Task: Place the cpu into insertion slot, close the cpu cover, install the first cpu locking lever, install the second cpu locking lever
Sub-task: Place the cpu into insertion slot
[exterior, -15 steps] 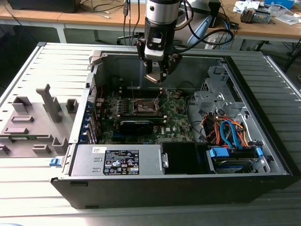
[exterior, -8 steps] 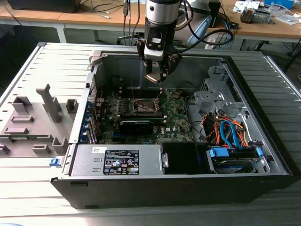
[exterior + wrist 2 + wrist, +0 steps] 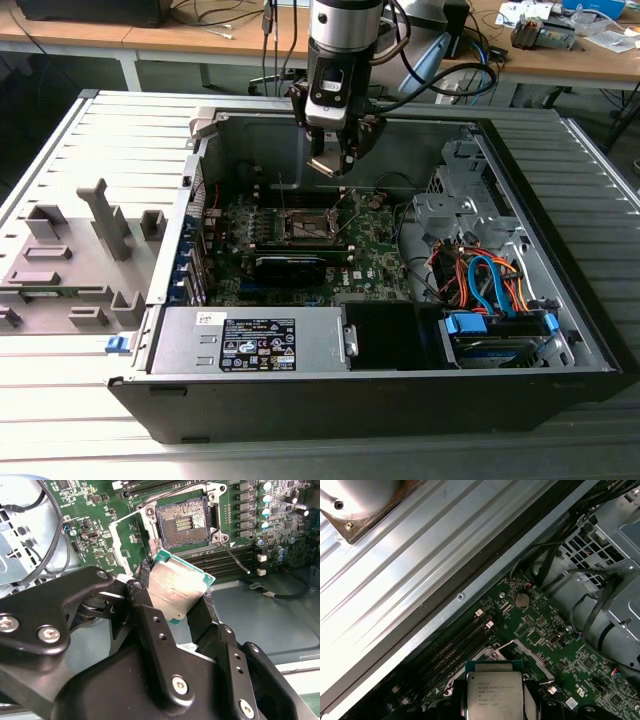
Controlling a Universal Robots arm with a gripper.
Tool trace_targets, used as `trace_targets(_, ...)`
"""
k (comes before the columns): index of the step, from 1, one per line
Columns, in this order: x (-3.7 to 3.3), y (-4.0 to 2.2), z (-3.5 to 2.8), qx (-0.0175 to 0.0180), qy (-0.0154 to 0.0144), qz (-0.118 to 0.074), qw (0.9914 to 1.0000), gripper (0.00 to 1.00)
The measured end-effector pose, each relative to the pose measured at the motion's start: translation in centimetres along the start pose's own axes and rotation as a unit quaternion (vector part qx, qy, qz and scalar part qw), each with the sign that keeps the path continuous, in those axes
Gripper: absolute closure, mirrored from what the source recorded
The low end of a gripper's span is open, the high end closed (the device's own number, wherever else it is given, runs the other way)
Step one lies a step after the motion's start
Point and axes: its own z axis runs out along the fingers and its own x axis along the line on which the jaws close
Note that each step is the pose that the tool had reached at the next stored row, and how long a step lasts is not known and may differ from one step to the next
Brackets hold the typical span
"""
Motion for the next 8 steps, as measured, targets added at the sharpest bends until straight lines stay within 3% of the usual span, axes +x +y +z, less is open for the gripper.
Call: trace_targets(8, 0.00, 0.00, 0.03, 0.0000, -0.0003, 0.007, 0.99997, 0.45)
